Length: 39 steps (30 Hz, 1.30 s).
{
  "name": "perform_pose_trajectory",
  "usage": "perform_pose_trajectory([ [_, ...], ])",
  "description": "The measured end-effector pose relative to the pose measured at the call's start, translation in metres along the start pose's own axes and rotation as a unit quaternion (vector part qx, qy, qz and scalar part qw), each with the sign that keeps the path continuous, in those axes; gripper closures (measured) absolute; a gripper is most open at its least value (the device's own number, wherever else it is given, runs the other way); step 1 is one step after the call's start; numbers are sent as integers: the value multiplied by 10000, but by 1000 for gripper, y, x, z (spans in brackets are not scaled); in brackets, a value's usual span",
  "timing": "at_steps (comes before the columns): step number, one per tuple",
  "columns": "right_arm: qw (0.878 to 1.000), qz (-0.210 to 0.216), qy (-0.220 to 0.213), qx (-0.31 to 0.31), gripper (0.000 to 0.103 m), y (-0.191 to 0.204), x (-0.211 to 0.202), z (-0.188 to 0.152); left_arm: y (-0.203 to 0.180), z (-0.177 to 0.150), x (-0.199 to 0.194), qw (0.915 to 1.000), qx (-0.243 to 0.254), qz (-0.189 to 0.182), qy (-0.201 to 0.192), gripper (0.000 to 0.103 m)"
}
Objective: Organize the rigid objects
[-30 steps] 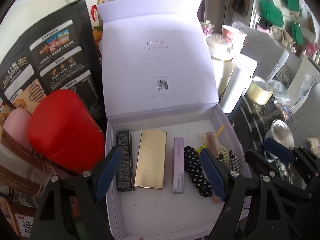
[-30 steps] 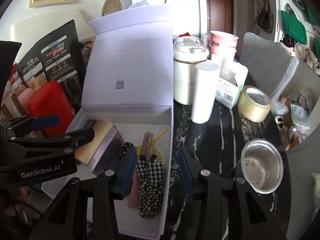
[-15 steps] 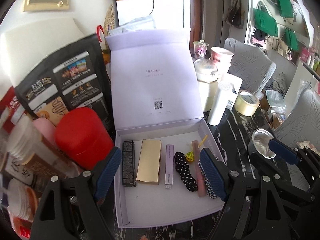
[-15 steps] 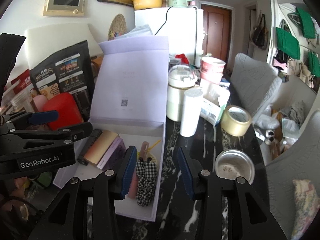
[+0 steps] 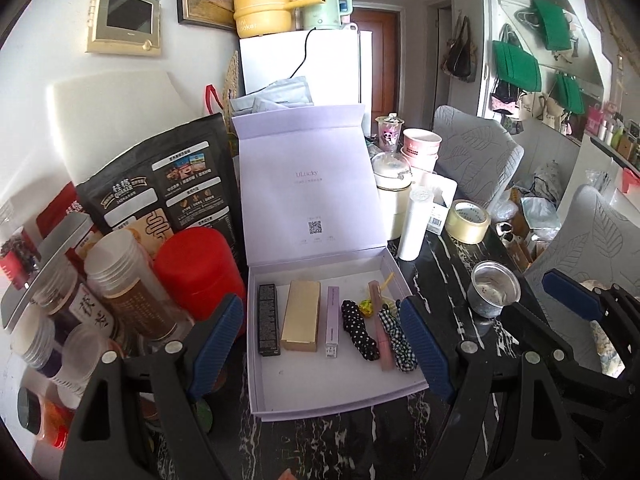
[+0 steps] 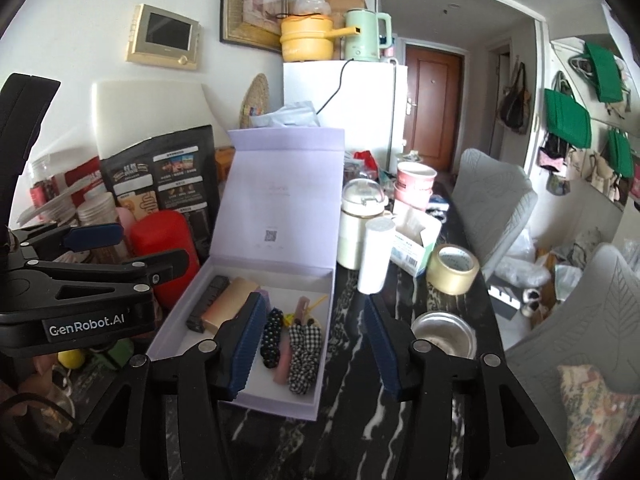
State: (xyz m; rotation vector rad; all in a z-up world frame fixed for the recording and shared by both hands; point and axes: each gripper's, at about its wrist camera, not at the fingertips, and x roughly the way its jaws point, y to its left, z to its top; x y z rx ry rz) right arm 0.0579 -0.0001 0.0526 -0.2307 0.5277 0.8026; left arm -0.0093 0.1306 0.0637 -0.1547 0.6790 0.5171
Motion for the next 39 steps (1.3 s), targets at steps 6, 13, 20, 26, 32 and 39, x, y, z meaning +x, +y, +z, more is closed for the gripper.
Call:
perform_pose_trajectory([
  [6, 9999, -9, -172, 13, 36, 6, -30, -7, 4, -16, -27, 9998, 92, 84, -144, 22],
  [13, 9994, -137, -312, -56, 26, 18, -60, -19, 14, -39, -53, 9995, 63, 181, -269, 17],
  [20, 9993, -85, -342, -126, 25, 33, -76, -37, 20, -64, -67, 9993, 65, 221, -283, 8],
  [26, 9997, -20, -232, -70, 25, 41, -80, -53, 24, -84, -69, 9994, 25, 284, -198, 8],
  [32, 9999, -64, -78, -49, 25, 47, -78, -71, 25, -103, -67, 9993, 55, 359, -99, 8],
  [39, 10000, -62, 15, -18, 25, 50, -79, -83, 25, -113, -66, 9994, 45, 349, -49, 8],
])
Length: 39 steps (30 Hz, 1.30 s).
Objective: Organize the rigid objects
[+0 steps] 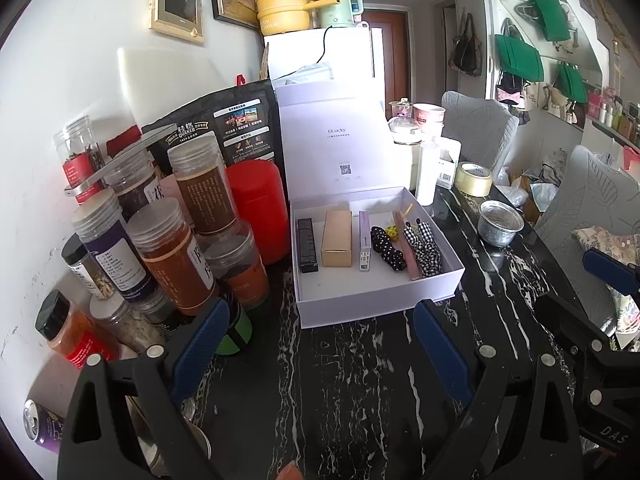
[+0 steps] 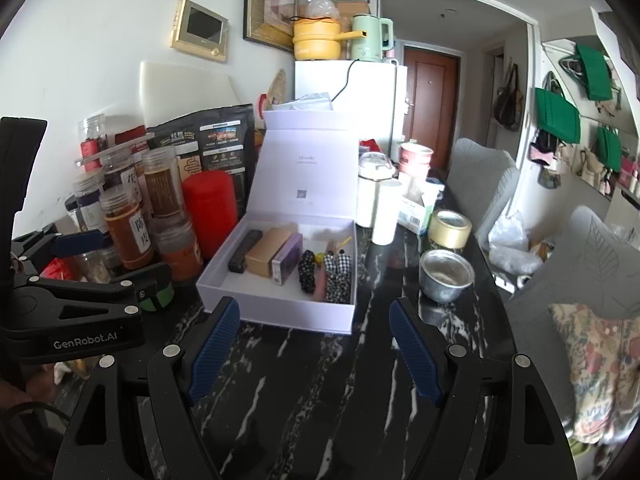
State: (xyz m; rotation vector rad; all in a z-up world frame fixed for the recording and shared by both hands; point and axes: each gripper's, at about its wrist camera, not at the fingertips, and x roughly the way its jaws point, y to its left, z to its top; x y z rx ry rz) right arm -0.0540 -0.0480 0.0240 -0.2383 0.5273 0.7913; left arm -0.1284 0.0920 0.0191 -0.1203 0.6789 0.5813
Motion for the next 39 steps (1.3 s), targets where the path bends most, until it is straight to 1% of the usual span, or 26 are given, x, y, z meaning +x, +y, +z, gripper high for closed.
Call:
perform_pose_trajectory([
  [20, 10000, -18, 52, -22, 25, 2, 1, -5, 2, -5, 3, 9999, -65, -85, 111, 8],
  [31, 9999, -87, 54, -46, 25, 2, 0, -5, -2, -7, 9, 9997, -16, -156, 174, 8],
  [39, 9999, -107, 84, -38, 25, 0, -1, -7, -4, -8, 10, 9997, 38, -125, 211, 8],
])
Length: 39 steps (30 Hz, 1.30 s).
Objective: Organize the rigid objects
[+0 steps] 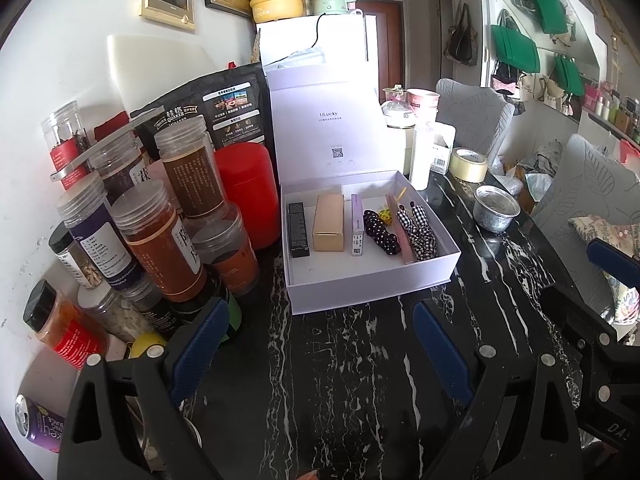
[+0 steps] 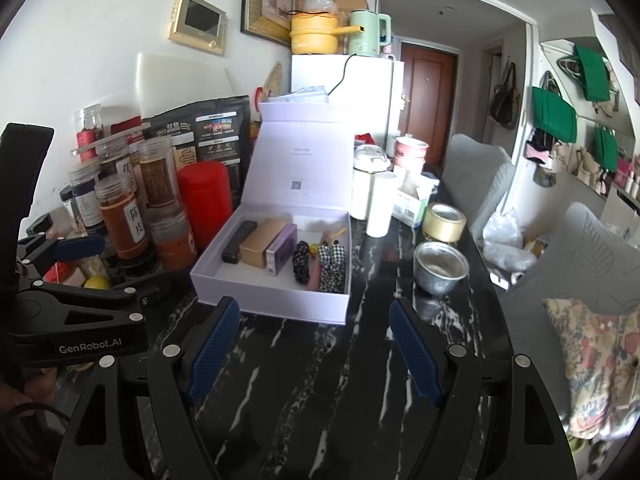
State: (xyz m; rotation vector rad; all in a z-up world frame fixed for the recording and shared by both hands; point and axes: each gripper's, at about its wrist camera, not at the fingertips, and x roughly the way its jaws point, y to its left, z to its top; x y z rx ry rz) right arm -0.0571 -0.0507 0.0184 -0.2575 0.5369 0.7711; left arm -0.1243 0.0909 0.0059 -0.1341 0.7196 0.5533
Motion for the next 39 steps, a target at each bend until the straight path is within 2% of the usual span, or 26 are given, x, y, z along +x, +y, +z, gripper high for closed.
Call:
perform_pose_trajectory([
  [19, 10000, -73, 26, 27, 25, -4, -1, -5, -8, -3, 0, 9998, 155, 109, 47, 8],
  [39, 9999, -105, 60, 52, 25, -8, -1, -7, -14, -5, 2, 9996, 246, 22, 98, 8],
])
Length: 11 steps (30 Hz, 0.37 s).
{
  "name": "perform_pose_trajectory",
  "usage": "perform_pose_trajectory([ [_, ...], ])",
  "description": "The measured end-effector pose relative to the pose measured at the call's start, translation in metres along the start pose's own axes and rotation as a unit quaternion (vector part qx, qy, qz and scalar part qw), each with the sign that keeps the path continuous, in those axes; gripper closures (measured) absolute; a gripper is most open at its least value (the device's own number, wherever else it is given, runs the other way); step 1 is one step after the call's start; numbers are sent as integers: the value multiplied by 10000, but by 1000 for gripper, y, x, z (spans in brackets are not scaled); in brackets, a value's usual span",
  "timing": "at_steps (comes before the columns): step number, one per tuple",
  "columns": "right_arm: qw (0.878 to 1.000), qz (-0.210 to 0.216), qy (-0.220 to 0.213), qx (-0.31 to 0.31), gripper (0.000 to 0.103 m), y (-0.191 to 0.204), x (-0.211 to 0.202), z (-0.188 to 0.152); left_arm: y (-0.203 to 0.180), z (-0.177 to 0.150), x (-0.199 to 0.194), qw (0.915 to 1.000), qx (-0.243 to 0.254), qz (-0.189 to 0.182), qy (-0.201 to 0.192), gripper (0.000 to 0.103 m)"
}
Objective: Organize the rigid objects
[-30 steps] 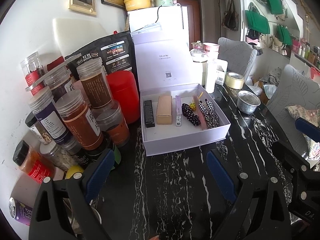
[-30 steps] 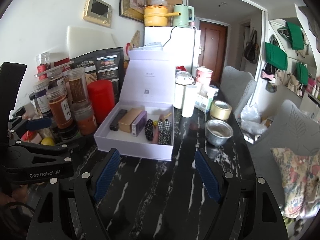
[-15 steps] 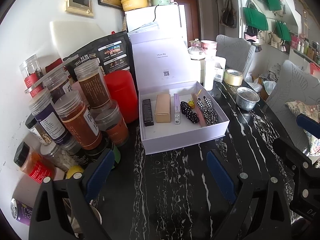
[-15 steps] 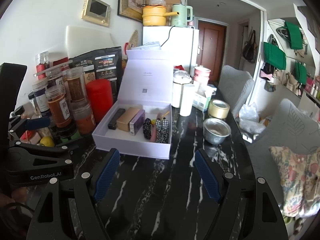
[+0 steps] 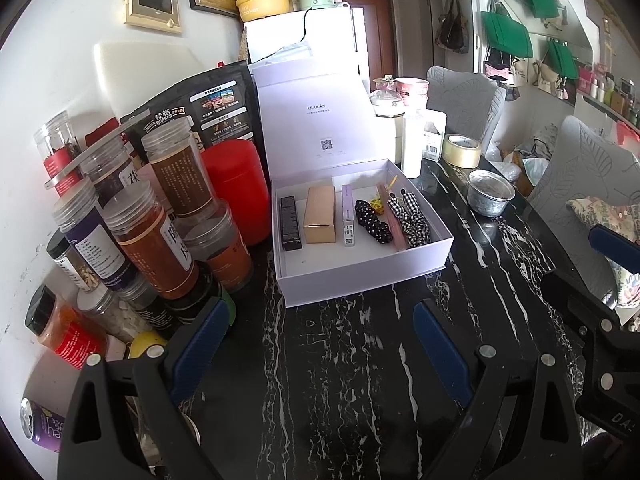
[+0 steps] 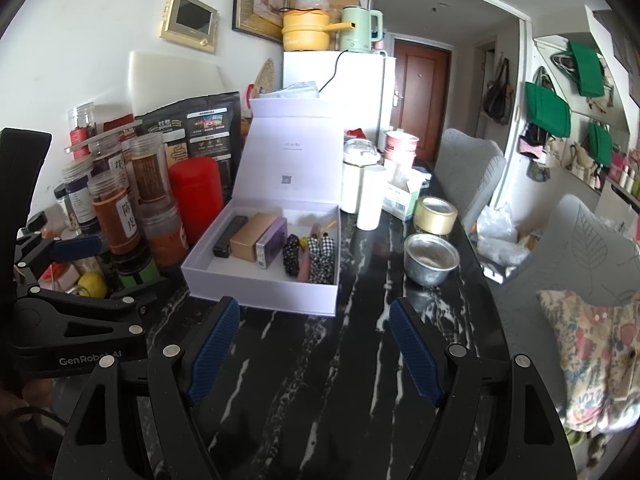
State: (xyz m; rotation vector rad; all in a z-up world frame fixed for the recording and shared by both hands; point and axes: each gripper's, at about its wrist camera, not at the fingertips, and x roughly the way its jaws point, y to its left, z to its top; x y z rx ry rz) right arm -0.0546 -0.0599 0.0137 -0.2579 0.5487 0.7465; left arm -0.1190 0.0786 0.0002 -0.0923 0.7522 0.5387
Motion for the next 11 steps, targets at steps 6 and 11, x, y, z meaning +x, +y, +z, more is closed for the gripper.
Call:
perform_pose_trajectory([
  [6, 10000, 2, 28, 11, 25, -1, 2, -1, -3, -1, 2, 10000, 17, -26, 24, 8],
  [11, 10000, 4, 55, 36, 25, -3, 4, -2, -3, -2, 6, 9999, 3, -92, 85, 8],
])
